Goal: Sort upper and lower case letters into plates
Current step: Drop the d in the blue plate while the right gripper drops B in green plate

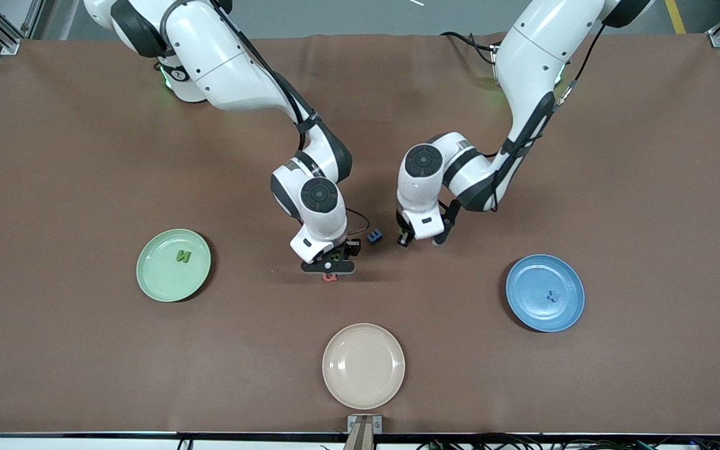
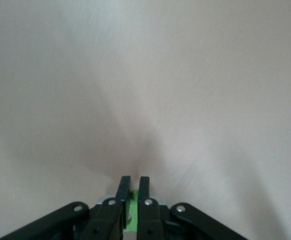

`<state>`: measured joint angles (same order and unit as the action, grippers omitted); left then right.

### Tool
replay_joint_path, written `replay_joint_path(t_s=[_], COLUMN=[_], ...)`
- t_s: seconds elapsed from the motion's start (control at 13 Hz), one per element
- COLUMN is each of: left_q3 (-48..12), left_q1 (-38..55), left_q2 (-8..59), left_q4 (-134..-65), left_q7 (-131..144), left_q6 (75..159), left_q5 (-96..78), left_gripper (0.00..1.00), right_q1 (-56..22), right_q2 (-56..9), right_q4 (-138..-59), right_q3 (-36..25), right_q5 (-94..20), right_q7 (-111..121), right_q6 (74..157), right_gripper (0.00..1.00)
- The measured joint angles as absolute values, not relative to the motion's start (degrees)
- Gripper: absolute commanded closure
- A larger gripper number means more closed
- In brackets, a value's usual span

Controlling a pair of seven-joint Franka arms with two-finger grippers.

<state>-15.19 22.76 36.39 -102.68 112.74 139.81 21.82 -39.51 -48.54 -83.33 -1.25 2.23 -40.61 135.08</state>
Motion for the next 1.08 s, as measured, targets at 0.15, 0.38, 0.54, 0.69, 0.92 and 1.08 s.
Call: replay_joint_path(t_s=[0.15, 0.38, 0.54, 0.69, 0.92, 1.08], left_q3=[-15.1, -15.0, -14.9, -14.8, -14.8, -14.8], left_q1=[18.9, 11.7, 7.7, 4.2, -1.1, -3.1], left_q2=[35.9, 35.8, 35.9, 35.9, 36.1, 37.0], left_q4=[-98.7, -97.1, -97.3, -97.2, -97.2, -96.7], left_q7=[105.1, 93.2, 85.4, 77.0, 65.6, 62.5], left_q6=[135.1, 133.5, 133.3, 132.8, 132.7, 132.7], left_q5=[21.8, 21.8, 21.8, 21.8, 21.8, 21.8], left_gripper=[1.0, 1.0, 1.0, 1.0, 0.98, 0.47], right_q1=[-39.5, -39.2, -37.3, -33.5, -25.5, -18.9], right_q2=[-48.5, -48.5, -48.1, -46.2, -40.0, -35.0], right_q4=[-83.7, -83.7, -83.6, -83.5, -87.3, -93.4], right_q3=[-1.3, -1.4, -1.8, -1.9, -2.1, -2.2], right_q5=[2.2, 2.2, 2.2, 2.2, 2.0, 1.2], right_q7=[-40.2, -40.2, -38.9, -34.0, -22.1, -11.6], right_q6=[135.2, 135.0, 132.6, 128.0, 124.2, 124.0], right_gripper=[0.99, 1.0, 1.0, 1.0, 1.0, 1.0])
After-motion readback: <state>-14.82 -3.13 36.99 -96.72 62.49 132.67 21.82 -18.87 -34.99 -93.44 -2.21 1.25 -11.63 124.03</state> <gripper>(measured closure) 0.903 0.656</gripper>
